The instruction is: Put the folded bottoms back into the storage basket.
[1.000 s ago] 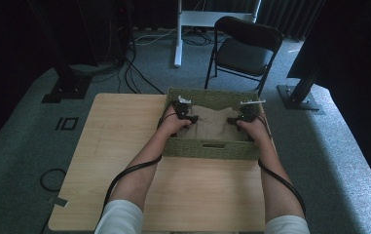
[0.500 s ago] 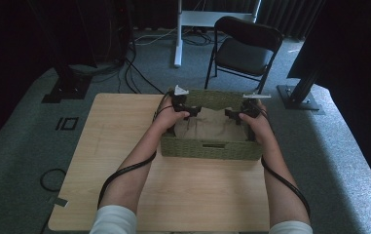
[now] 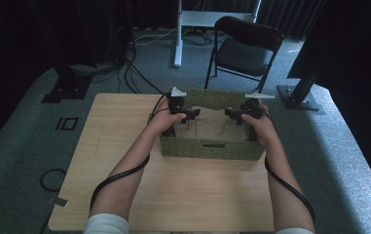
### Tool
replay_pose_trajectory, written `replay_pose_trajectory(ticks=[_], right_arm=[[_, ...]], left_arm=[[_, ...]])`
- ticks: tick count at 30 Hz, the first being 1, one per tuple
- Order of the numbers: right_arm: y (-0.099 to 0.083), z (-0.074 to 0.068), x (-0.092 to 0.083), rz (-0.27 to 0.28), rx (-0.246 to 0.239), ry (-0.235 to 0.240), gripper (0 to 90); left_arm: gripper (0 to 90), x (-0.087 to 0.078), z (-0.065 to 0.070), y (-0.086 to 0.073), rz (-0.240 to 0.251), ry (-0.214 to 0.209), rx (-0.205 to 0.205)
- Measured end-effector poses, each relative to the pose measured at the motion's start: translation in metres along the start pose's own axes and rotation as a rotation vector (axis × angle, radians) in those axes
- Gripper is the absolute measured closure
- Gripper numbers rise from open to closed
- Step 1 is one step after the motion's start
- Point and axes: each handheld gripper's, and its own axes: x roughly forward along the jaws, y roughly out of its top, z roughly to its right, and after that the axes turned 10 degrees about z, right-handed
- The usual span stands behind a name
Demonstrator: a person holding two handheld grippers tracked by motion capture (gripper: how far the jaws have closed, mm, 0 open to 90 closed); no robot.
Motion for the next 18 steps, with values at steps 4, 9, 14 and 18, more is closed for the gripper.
replay_pose_trajectory(ticks=[4, 9, 14, 18], right_arm=[[0.002, -0.002, -0.005, 0.003, -0.001, -0.001, 13.8], [0.003, -0.006, -0.014, 0.002, -0.028, 0.014, 13.8], [0.005, -0.012, -0.023, 0.000, -0.058, 0.041, 13.7], [0.004, -0.017, -0.032, 0.001, -0.076, 0.060, 13.7]], left_arm=[[18.6, -0.006, 0.004, 0.003, 0.007, -0.006, 0.015], [18.1, -0.015, 0.008, 0.005, 0.011, -0.019, 0.020], [17.5, -0.025, 0.012, 0.006, 0.032, -0.020, 0.033], [17.5, -0.033, 0.019, 0.005, 0.043, -0.036, 0.042]])
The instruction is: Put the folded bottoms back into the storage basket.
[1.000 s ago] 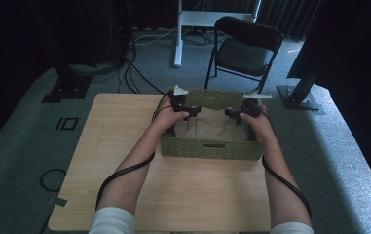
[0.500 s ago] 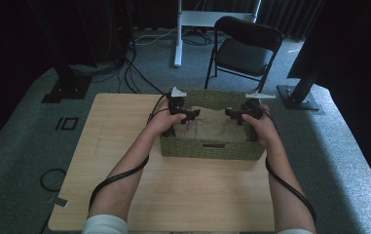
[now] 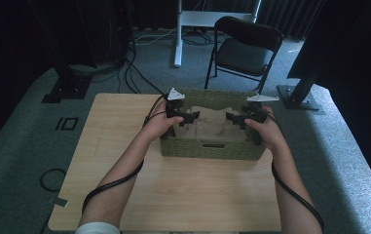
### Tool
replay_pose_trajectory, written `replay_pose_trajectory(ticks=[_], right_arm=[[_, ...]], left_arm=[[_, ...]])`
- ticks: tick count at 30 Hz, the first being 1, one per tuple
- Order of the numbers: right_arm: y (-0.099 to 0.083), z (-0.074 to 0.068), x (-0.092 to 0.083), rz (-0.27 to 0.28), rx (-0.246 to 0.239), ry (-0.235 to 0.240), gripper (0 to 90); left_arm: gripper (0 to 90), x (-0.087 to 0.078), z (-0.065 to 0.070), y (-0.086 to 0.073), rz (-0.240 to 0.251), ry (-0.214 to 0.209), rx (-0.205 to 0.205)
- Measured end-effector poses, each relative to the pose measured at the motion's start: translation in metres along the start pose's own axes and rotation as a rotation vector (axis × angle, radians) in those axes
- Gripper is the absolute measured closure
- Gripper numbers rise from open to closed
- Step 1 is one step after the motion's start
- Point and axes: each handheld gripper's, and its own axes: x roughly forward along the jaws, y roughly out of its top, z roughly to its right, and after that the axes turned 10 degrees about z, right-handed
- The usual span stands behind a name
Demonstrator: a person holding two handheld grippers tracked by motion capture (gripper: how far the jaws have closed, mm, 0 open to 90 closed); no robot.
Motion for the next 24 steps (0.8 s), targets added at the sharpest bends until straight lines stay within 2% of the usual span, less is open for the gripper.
replay_pose_trajectory(ticks=[6, 11, 15, 21, 24], right_arm=[[0.000, -0.006, -0.012, 0.034, -0.018, 0.001, 13.7], [-0.004, -0.013, -0.021, 0.047, -0.032, 0.032, 13.7], [-0.006, -0.021, -0.027, 0.061, -0.048, 0.050, 13.7], [-0.011, -0.037, -0.036, 0.085, -0.057, 0.073, 13.7], [-0.014, -0.044, -0.041, 0.093, -0.073, 0.095, 13.7]], left_arm=[[17.5, -0.013, 0.009, -0.005, 0.015, -0.012, 0.020], [17.5, -0.023, 0.015, -0.009, 0.014, -0.032, 0.039], [17.5, -0.031, 0.021, -0.012, 0.020, -0.041, 0.055], [17.5, -0.039, 0.033, -0.015, 0.021, -0.086, 0.083], [17.5, -0.044, 0.038, -0.020, 0.021, -0.090, 0.091]])
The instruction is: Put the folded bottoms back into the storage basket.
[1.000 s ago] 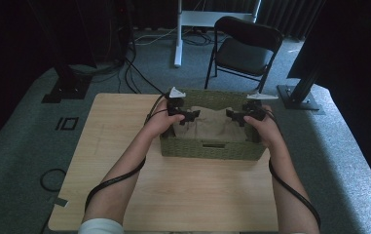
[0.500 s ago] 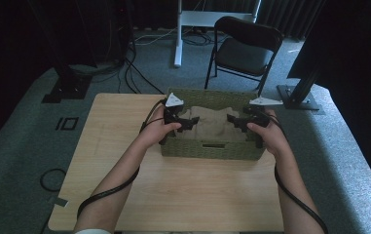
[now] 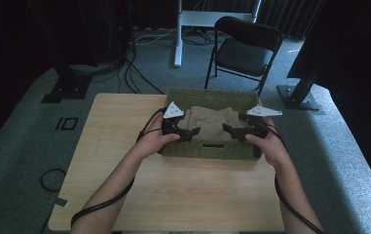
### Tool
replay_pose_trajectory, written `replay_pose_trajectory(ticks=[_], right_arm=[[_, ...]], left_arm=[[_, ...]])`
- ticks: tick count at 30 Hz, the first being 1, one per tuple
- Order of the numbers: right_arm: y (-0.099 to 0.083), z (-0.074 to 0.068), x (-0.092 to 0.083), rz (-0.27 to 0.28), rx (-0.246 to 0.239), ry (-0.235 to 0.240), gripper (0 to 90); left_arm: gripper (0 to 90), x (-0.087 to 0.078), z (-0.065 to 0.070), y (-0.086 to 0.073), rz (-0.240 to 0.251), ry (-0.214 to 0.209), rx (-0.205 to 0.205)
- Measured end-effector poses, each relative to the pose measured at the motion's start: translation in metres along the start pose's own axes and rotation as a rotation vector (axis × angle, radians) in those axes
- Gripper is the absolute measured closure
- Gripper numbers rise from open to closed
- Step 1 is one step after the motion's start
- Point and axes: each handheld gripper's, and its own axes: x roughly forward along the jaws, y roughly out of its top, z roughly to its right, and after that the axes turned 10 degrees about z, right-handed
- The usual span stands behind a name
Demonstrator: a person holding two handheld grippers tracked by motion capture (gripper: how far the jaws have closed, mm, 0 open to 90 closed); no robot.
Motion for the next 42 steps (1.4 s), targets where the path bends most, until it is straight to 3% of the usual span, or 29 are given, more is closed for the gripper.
replay_pose_trajectory(ticks=[12, 16, 21, 27, 42], right_arm=[[-0.020, -0.020, -0.013, 0.005, -0.005, 0.051, 13.7], [-0.027, -0.024, -0.017, 0.002, -0.012, 0.058, 13.7], [-0.038, -0.031, -0.024, -0.009, -0.023, 0.057, 13.8], [-0.051, -0.038, -0.030, -0.009, -0.021, 0.073, 13.8], [-0.098, -0.038, -0.032, -0.079, -0.005, 0.073, 13.8]], left_arm=[[17.5, -0.019, 0.025, -0.014, -0.006, -0.042, 0.039], [17.5, -0.025, 0.033, -0.018, 0.002, -0.065, 0.036], [17.5, -0.031, 0.040, -0.027, -0.013, -0.064, 0.061], [17.5, -0.034, 0.049, -0.040, -0.022, -0.080, 0.052], [17.5, -0.033, 0.055, -0.085, -0.101, -0.091, 0.056]])
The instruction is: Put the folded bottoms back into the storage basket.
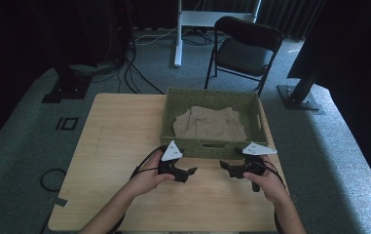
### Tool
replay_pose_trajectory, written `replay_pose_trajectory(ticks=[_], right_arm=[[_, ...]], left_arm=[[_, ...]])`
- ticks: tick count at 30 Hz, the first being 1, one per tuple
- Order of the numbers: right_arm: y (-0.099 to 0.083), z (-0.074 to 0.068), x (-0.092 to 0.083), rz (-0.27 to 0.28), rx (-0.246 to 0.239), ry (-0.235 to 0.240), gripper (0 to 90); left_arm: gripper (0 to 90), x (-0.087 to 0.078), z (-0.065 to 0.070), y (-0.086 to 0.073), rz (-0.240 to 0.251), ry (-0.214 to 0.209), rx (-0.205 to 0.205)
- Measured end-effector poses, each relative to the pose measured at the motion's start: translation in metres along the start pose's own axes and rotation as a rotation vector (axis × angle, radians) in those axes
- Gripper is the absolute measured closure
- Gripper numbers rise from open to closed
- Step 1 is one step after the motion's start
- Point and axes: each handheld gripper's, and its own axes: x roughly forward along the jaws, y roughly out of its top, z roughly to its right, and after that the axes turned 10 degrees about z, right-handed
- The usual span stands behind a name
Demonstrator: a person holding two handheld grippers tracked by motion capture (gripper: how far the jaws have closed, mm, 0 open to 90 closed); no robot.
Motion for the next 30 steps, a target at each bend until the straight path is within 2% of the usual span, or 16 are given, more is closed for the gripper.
replay_pose_trajectory(ticks=[2, 5, 11, 18, 22, 28, 30], right_arm=[[-0.007, 0.001, 0.001, -0.013, -0.008, -0.011, 13.8], [-0.017, 0.003, 0.003, -0.032, 0.008, -0.014, 13.8], [-0.031, 0.006, 0.003, -0.066, 0.005, -0.042, 13.8], [-0.048, 0.009, 0.001, -0.102, 0.017, -0.064, 13.8], [-0.055, 0.011, 0.000, -0.118, 0.006, -0.081, 13.8], [-0.064, 0.013, 0.000, -0.176, -0.002, -0.120, 14.3], [-0.064, 0.013, 0.000, -0.180, -0.018, -0.134, 14.4]], left_arm=[[17.5, 0.002, 0.001, -0.007, -0.012, 0.006, 0.021], [17.5, 0.006, 0.003, -0.017, -0.044, 0.007, 0.031], [17.5, 0.010, 0.001, -0.033, -0.079, 0.013, 0.008], [17.5, 0.012, -0.001, -0.044, -0.115, 0.035, 0.004], [17.5, 0.014, -0.001, -0.049, -0.137, 0.036, 0.008], [17.5, 0.017, 0.001, -0.057, -0.160, 0.035, 0.019], [17.5, 0.019, 0.002, -0.060, -0.172, 0.032, 0.021]])
